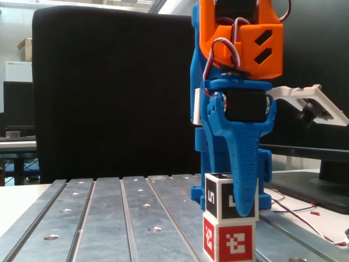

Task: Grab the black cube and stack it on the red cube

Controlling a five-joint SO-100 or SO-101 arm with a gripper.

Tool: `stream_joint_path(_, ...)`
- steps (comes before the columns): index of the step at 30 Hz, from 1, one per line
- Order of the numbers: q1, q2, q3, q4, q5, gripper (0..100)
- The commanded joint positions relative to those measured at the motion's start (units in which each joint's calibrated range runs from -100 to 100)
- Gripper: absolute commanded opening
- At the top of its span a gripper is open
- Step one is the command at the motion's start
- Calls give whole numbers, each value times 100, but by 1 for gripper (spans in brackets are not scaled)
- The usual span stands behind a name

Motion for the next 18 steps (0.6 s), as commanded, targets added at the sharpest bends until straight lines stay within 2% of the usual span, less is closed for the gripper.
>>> stream_joint_path(1,12,-261,-81,54,25,28)
stream_joint_path(5,12,-261,-117,71,25,29)
stream_joint_path(18,241,-253,-1031,1072,151,29)
